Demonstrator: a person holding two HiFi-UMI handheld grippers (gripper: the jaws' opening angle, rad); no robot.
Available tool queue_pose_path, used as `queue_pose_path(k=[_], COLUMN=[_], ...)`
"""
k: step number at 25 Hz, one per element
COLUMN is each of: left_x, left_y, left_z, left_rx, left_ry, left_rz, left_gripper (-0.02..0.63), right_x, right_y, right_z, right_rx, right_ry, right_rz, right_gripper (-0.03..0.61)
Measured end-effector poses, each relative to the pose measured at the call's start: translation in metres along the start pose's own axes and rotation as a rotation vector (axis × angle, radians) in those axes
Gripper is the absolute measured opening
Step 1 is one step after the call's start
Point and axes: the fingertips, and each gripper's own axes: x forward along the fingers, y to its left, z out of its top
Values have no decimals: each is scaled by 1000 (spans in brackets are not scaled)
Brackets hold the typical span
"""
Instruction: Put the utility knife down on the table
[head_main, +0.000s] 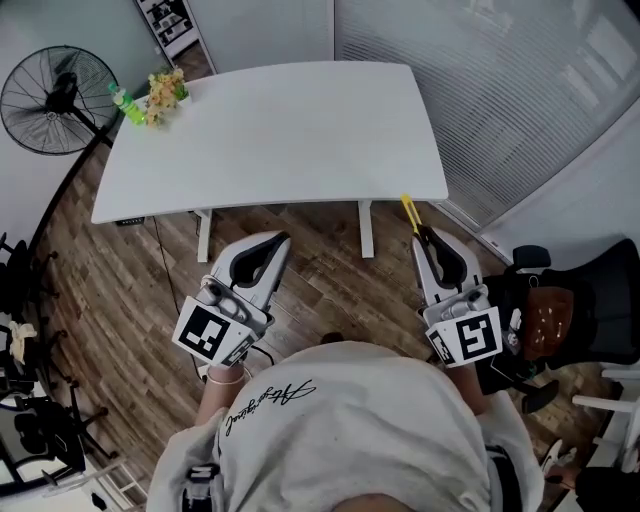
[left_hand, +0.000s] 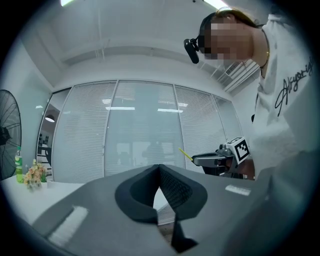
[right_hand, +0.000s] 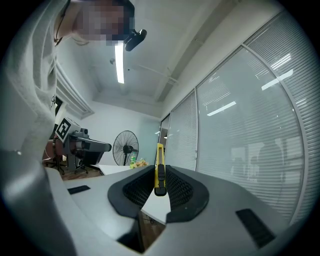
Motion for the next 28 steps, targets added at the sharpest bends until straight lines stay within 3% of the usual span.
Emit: queue_pose_path(k=[13,21,28], left_x=[15,58,119], left_y=[21,64,122], left_z=[-26,-35,-20], left_rx=[-29,-23,1], left_ry=[31,37,12], left_rz=[-35,-26,16], left_gripper=[-3,-3,-3], right_x=[11,70,142], right_y=[-12,-45,-97], right_z=[-27,-43,-30], right_rx=[22,26,-3], right_ry=[54,44,20], right_rz=[-59,-34,8], right_gripper=[69,69,68])
